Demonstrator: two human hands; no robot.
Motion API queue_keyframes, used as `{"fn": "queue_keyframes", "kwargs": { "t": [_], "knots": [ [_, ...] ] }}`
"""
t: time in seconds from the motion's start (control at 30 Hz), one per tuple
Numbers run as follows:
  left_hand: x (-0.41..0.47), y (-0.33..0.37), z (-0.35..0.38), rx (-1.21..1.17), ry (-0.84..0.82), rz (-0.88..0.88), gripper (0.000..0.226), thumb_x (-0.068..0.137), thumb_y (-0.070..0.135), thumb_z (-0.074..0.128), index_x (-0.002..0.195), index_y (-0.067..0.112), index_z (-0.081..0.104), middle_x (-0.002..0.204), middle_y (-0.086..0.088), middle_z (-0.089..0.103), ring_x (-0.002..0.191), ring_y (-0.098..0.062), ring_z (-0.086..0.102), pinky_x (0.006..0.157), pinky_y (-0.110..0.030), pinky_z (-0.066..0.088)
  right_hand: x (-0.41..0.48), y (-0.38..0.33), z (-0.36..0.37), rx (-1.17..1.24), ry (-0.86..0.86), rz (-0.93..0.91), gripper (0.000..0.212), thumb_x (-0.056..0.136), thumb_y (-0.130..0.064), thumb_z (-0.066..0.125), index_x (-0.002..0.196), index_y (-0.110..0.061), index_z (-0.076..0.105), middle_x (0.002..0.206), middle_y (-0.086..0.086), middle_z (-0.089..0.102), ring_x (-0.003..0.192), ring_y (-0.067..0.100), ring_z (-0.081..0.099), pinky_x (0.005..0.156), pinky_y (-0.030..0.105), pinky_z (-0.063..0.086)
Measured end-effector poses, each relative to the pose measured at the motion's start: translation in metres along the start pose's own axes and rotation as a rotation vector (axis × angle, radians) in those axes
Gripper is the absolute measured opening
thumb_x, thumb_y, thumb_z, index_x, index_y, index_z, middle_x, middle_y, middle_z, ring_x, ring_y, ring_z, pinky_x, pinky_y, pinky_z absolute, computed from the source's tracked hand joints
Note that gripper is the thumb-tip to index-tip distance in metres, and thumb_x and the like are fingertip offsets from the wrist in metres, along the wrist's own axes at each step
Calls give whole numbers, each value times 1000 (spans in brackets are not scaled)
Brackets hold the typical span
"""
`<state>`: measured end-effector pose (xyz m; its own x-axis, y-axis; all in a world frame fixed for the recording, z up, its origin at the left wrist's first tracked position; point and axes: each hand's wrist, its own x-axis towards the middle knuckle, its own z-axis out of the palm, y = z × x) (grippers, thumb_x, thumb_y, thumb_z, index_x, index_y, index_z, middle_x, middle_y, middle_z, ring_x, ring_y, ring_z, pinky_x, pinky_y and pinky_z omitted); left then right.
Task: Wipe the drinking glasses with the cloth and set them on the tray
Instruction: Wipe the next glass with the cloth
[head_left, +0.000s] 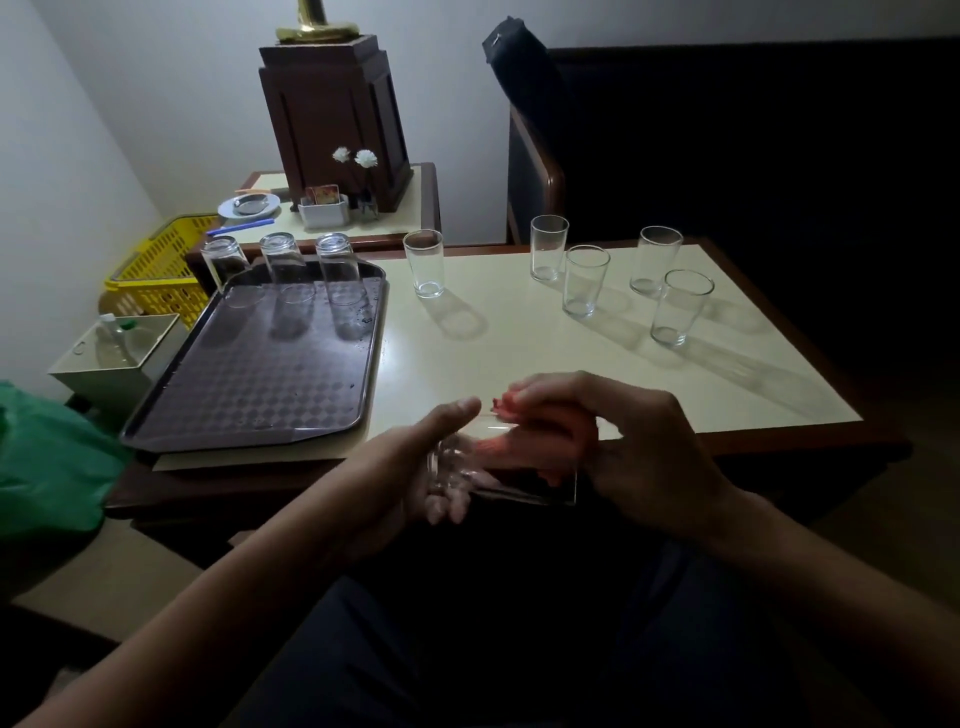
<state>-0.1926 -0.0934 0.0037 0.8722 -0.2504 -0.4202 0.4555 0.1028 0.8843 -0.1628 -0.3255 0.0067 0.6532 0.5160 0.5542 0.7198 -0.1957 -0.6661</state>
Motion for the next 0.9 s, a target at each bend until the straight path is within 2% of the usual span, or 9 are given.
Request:
{"fn": "queue_keyframes", "kwargs": {
  "t": [0.13, 0.23, 0.3, 0.37, 0.43, 0.53, 0.67, 0.77, 0.9],
  "knots": [
    [4, -4, -10, -231, -134, -152, 53, 99, 50, 50, 89, 9, 82, 82, -10, 70, 59, -15, 62, 53, -17, 50, 0, 6, 0, -406, -187, -421, 25, 94, -10, 81, 119, -9, 80, 136, 4, 72, 139, 22, 60, 116, 45, 47],
    [3, 1, -15, -416, -121, -131, 60, 100, 52, 48, 109, -1, 75, 87, -14, 70, 67, -17, 64, 60, -19, 56, -1, 12, 0, -536, -179, -468, 29, 94, -11, 80, 123, -14, 79, 142, 3, 69, 144, 27, 55, 120, 54, 40],
    [1, 3, -17, -504, -73, -86, 73, 92, 55, 65, 133, -5, 54, 101, -20, 71, 74, -21, 69, 65, -23, 59, -3, 12, 4, -413, -76, -345, 39, 90, 0, 82, 128, -8, 75, 144, 8, 67, 144, 26, 55, 118, 50, 46],
    [-2, 3, -14, -452, -42, 14, 85, 75, 50, 84, 135, 0, 49, 112, -22, 72, 83, -25, 72, 70, -25, 60, -4, 5, 11, -157, 86, -65, 47, 91, 5, 78, 135, -6, 69, 143, 7, 68, 136, 17, 63, 107, 38, 57],
    [-4, 1, -5, -344, -16, 129, 68, 74, 32, 88, 124, 1, 54, 120, -25, 71, 96, -30, 72, 78, -29, 62, -1, -5, 20, 139, 261, 249, 44, 95, 0, 73, 135, -16, 68, 130, -4, 75, 116, 5, 73, 89, 23, 62],
    [-7, -3, 9, -114, 132, 239, 50, 78, 16, 83, 121, 1, 61, 123, -24, 66, 99, -29, 71, 87, -36, 61, 3, -4, 33, 446, 451, 558, 28, 100, 0, 66, 117, -21, 74, 107, -4, 82, 102, 8, 77, 82, 19, 59],
    [-3, -4, 8, -64, 198, 274, 49, 88, 34, 75, 123, 1, 64, 97, -12, 69, 89, -24, 68, 82, -34, 54, -8, -8, 48, 434, 316, 636, 18, 98, -4, 70, 105, -19, 78, 105, -1, 82, 103, 13, 77, 90, 27, 61],
    [-1, -2, -3, -115, 100, 216, 56, 87, 46, 59, 133, 13, 64, 93, -14, 65, 81, -24, 63, 85, -40, 46, -6, -10, 48, 516, 278, 672, 21, 96, 1, 71, 101, -18, 79, 104, 2, 83, 103, 17, 78, 89, 27, 61],
    [-5, 3, -12, -146, -102, 168, 59, 90, 43, 51, 136, 6, 56, 78, -21, 56, 55, -24, 50, 58, -30, 45, 7, -9, 27, 788, 317, 820, 27, 100, 5, 54, 106, -7, 78, 111, 16, 80, 102, 30, 76, 83, 38, 64]
  ]
}}
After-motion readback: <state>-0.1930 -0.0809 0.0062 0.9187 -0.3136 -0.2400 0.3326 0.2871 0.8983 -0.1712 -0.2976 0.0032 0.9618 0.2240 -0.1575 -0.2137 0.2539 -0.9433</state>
